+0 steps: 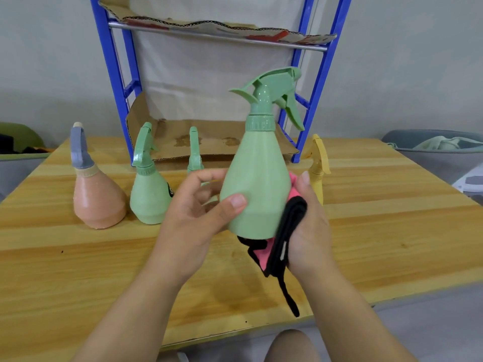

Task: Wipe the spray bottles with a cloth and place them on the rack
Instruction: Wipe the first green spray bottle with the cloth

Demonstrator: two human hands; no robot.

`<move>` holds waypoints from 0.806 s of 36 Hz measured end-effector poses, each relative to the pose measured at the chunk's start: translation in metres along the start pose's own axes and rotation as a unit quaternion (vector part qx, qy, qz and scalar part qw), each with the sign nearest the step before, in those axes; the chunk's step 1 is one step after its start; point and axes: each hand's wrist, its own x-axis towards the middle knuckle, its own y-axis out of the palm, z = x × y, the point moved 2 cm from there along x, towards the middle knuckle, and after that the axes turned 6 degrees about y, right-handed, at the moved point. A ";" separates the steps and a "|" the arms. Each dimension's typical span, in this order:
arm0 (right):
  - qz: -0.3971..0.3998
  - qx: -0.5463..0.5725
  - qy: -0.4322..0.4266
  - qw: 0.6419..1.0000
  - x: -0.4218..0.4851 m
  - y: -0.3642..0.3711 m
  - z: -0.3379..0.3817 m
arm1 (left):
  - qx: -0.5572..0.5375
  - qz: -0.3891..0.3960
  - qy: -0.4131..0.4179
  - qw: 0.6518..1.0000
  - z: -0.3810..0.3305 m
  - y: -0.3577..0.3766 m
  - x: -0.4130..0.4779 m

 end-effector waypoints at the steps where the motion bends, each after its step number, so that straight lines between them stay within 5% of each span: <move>1: -0.011 -0.022 -0.023 0.999 0.000 0.001 0.000 | 0.009 -0.001 0.005 1.000 -0.001 0.001 0.000; 9: -0.067 -0.197 -0.157 0.965 -0.010 0.011 -0.013 | 0.073 0.045 -0.017 0.996 0.001 0.007 0.000; 12: -0.056 -0.189 -0.148 0.969 -0.009 0.011 -0.012 | 0.055 0.011 -0.022 0.998 0.003 0.001 0.001; 18: -0.038 -0.066 0.009 0.997 0.004 -0.003 0.003 | 0.005 -0.013 -0.057 0.998 0.004 -0.003 -0.001; 24: -0.085 -0.106 -0.060 0.989 -0.006 0.003 -0.006 | 0.076 0.027 -0.055 0.995 0.000 0.007 -0.001; 29: -0.101 -0.147 -0.097 0.979 -0.007 0.005 -0.016 | 0.065 -0.039 -0.057 0.995 0.003 0.009 -0.004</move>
